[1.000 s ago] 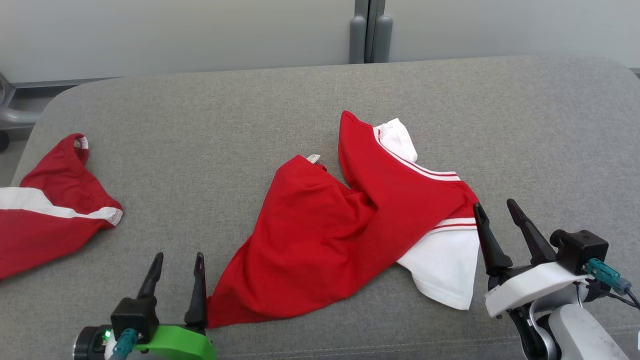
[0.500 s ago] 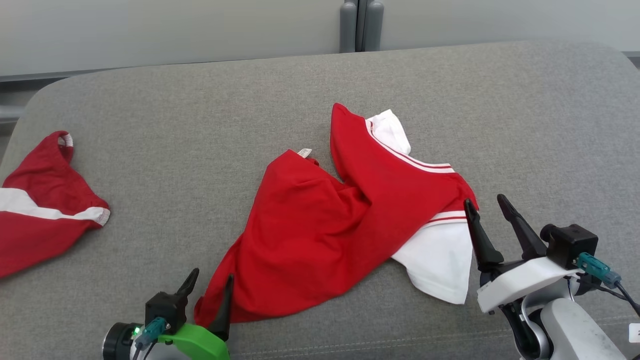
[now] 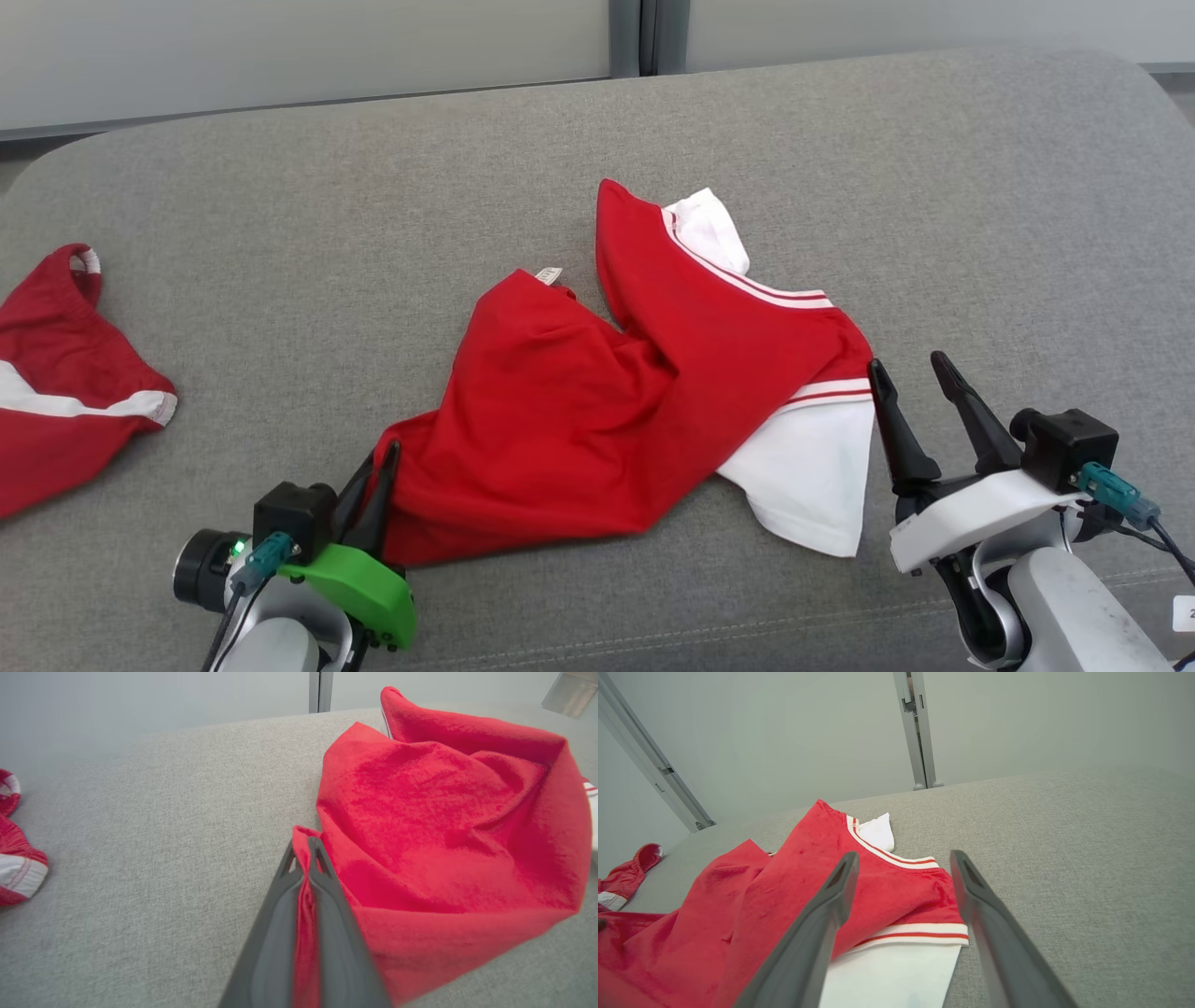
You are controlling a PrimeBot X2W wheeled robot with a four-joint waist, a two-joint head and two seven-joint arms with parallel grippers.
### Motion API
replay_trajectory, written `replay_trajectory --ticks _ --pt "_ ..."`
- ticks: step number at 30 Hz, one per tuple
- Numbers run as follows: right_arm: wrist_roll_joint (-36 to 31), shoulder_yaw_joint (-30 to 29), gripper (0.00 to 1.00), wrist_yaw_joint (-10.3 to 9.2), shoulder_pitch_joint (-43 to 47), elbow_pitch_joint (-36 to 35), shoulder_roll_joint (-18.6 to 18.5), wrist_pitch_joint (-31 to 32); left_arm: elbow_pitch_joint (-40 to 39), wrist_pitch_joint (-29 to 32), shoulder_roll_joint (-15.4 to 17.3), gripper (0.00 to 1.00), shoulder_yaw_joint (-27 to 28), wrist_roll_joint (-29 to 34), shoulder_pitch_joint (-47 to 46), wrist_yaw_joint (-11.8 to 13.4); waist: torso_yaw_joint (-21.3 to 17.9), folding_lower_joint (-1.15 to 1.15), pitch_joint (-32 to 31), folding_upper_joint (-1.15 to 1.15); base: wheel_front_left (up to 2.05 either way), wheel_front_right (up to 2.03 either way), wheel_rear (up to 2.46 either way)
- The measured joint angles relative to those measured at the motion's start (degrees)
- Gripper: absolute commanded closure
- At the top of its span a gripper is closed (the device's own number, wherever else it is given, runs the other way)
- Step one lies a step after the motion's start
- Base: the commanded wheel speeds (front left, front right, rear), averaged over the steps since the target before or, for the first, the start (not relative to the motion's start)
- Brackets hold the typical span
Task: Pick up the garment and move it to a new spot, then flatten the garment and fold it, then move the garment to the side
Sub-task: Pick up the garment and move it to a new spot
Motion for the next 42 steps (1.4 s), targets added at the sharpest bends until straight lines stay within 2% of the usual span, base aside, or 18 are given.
replay_trajectory --ticks 9,14,20,28,36,37,38,42 --pt "-0.07 0.23 0.0 0.0 -0.04 0.15 0.54 0.0 -9.23 0.87 2.64 1.0 -1.15 2.31 -1.63 0.37 0.22 0.0 -0.18 0.0 0.0 0.0 0.0" --pt "0.03 0.85 0.0 0.0 -0.44 0.18 0.77 0.0 -10.36 3.13 4.47 1.0 -0.82 1.75 -3.97 0.35 -0.3 0.0 -0.08 0.0 0.0 0.0 0.0" --pt "0.12 1.01 0.0 0.0 -1.41 0.8 0.85 0.0 -3.64 4.39 6.12 1.0 -0.18 -0.56 -7.28 0.27 -1.66 0.0 0.43 0.0 0.0 0.0 0.0" --pt "0.11 0.57 0.0 0.0 -2.11 1.47 1.04 0.0 8.34 1.41 6.28 1.0 -0.09 -2.44 -11.13 0.11 -3.91 0.0 1.13 0.0 0.0 0.0 0.0" --pt "0.0 -0.86 0.0 0.0 -1.86 1.56 1.18 0.0 13.39 -0.45 4.87 1.0 -0.52 -3.02 -11.27 0.1 -3.24 0.0 1.55 0.0 0.0 0.0 0.0" --pt "0.0 -0.86 0.0 0.0 -1.86 1.59 1.18 0.0 13.74 -0.46 4.61 0.63 -0.6 -3.11 -11.23 0.1 -2.97 0.0 1.49 0.0 0.0 0.0 0.0" --pt "0.0 -0.87 0.0 0.0 -1.86 1.63 1.16 0.0 13.96 -0.47 4.47 0.0 -0.52 -3.31 -11.21 0.09 -2.7 0.0 1.43 0.0 0.0 0.0 0.0" --pt "0.0 -1.03 0.0 0.0 -1.85 1.64 1.12 0.0 12.73 -0.55 4.59 0.0 -0.25 -3.07 -11.21 0.62 -1.56 0.0 1.19 0.0 0.0 0.0 0.0"
